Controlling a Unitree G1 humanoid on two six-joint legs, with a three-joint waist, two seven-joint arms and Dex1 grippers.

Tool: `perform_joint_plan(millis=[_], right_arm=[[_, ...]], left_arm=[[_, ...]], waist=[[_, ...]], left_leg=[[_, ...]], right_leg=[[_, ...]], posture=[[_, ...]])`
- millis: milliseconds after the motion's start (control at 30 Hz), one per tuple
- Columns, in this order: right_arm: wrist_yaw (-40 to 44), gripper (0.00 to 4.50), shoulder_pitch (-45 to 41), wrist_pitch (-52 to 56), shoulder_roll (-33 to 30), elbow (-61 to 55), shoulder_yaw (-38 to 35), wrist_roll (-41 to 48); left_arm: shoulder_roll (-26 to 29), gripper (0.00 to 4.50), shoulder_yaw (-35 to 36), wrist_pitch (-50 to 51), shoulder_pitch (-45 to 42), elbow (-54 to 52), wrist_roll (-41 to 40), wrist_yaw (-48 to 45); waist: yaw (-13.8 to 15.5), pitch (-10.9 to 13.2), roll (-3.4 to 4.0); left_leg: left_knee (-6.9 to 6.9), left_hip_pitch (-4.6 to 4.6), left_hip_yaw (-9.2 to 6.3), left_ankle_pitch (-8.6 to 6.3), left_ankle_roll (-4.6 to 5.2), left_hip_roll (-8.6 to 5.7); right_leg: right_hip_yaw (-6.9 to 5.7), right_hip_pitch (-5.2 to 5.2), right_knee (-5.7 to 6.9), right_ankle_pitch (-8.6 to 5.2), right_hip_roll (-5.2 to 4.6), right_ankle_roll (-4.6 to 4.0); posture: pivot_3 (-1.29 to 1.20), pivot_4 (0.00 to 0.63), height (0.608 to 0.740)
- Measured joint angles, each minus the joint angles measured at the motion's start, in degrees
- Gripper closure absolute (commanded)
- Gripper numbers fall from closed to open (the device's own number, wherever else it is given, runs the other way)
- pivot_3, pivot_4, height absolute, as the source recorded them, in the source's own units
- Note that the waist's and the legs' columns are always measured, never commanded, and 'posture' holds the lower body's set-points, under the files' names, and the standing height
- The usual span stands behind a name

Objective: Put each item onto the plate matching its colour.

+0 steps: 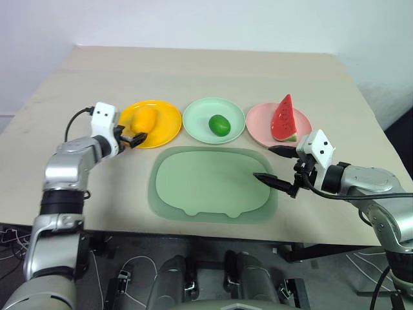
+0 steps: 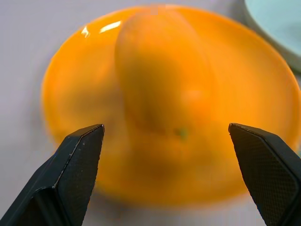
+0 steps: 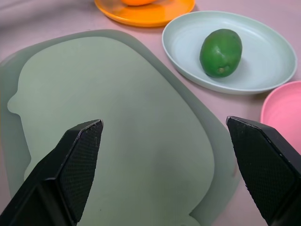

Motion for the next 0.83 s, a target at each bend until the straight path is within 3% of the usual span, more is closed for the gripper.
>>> perform_joint_plan(millis=[133, 333, 633, 833], right_arm=[[0.12, 0.0, 0.35, -0.15, 0.13, -0.03, -1.11, 0.3], [0.51, 0.0, 2.28, -4.17, 3.19, 0.04, -2.61, 0.86], [1.39, 0.0, 2.7, -2.7, 4.19, 1.06, -4.55, 5.99], [3.73, 0.0, 2.2, -2.34, 2.73, 2.41, -4.5, 6.83]], left_arm=[[1.73, 0.04, 4.03, -2.4, 6.88, -6.98, -5.24, -7.58], [-1.23, 0.04, 10.22, -12.92, 11.89, -9.08, -13.89, -18.9], [0.37, 0.04, 9.84, -20.94, 17.12, -10.06, -15.39, -30.44], [-1.48, 0.04, 10.41, -28.45, 22.63, -14.27, -15.44, -31.2]], waist=[[0.03, 0.0, 0.0], [0.09, 0.0, 0.0], [-0.19, 0.0, 0.02], [-0.17, 0.0, 0.02]], left_leg=[[0.0, -0.01, -0.01, -0.01, -0.01, -0.03], [-0.01, -0.01, -0.02, -0.01, 0.0, -0.03], [-0.04, 0.0, 0.0, -0.03, 0.03, -0.02], [-0.04, -0.01, -0.01, -0.05, 0.06, -0.03]], right_leg=[[0.0, 0.03, -0.1, -0.12, -0.06, -0.18], [-0.01, 0.05, -0.11, -0.13, -0.05, -0.18], [0.0, 0.02, -0.12, -0.13, -0.03, -0.2], [0.0, 0.03, -0.16, -0.14, -0.04, -0.19]], posture=[[0.0, 0.15, 0.696], [0.0, 0.15, 0.696], [0.0, 0.15, 0.696], [0.0, 0.15, 0.696]])
